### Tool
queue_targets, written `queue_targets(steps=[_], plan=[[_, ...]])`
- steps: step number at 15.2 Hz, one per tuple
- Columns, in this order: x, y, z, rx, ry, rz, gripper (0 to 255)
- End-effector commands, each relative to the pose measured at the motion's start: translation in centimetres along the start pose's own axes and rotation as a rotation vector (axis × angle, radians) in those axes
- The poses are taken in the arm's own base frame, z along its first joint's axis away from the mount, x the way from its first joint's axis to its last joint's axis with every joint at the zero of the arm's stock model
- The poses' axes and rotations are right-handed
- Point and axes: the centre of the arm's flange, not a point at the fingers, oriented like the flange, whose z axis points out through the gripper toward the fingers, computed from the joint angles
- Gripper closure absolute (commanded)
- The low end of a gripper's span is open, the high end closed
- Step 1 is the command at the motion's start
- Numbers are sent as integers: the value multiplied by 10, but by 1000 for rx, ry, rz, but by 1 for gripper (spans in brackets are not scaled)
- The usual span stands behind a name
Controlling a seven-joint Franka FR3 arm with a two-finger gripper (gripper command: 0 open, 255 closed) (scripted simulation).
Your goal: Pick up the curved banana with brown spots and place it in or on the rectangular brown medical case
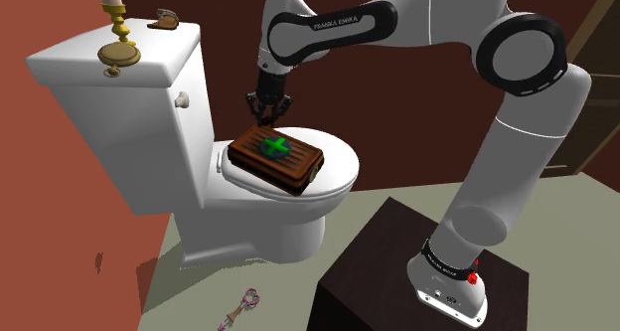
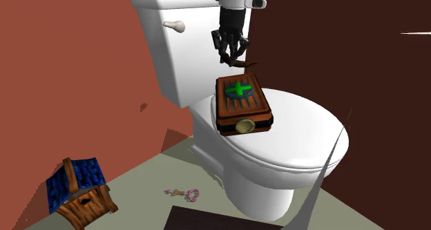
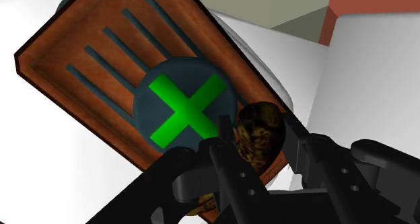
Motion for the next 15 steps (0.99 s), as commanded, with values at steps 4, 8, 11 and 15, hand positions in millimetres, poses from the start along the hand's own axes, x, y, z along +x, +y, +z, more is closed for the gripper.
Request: queue_targets(steps=[4,8,11,15], plan=[[1,18,21,1,0,-1,255],[1,20,42,1,0,-1,255],[0,22,57,1,0,-1,255],[-1,24,77,1,0,-1,255]])
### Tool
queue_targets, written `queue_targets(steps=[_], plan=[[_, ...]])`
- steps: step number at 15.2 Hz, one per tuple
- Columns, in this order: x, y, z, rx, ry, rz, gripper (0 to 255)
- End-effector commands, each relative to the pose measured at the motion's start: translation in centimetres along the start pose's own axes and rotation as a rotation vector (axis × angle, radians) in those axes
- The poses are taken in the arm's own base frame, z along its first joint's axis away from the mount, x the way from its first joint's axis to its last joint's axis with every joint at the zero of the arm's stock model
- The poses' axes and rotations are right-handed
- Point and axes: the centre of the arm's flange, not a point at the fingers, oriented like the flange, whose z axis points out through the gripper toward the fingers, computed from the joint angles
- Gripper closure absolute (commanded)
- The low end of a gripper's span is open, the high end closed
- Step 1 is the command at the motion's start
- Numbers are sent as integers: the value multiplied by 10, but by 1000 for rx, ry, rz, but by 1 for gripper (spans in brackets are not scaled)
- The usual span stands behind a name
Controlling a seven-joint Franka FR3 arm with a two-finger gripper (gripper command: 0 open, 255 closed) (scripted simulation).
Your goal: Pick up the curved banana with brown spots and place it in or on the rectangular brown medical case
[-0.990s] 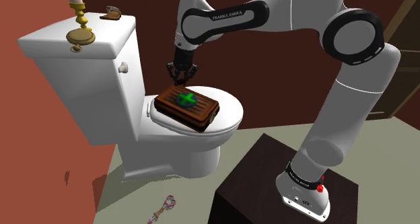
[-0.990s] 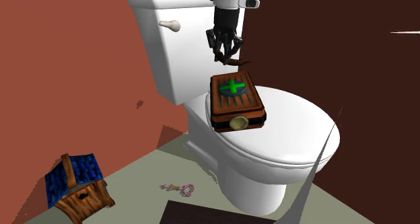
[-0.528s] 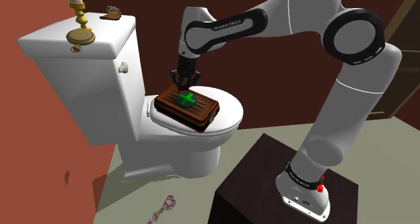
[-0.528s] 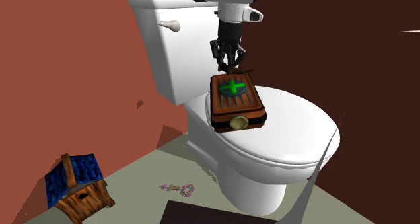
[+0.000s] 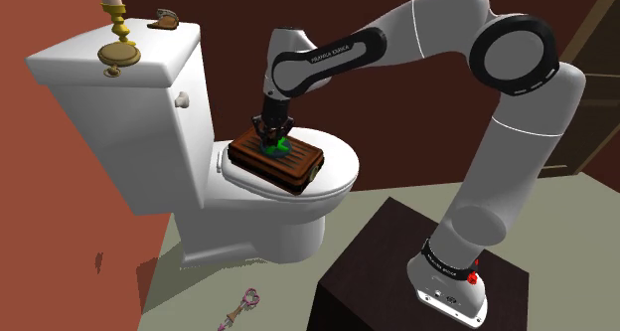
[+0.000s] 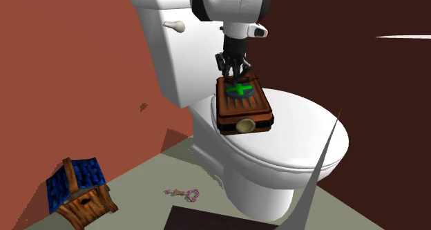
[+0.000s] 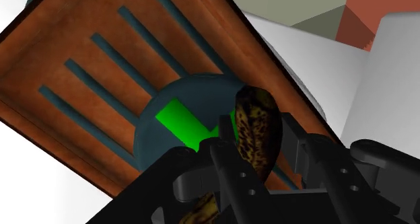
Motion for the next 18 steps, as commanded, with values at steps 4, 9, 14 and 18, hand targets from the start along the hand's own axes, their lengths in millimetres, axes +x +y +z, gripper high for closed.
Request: queue_targets(steps=[4,9,14,18], plan=[[0,1,5,0,0,0,255],[0,1,5,0,0,0,0],[0,1,-8,0,0,0,0],[0,1,-45,0,0,0,0]])
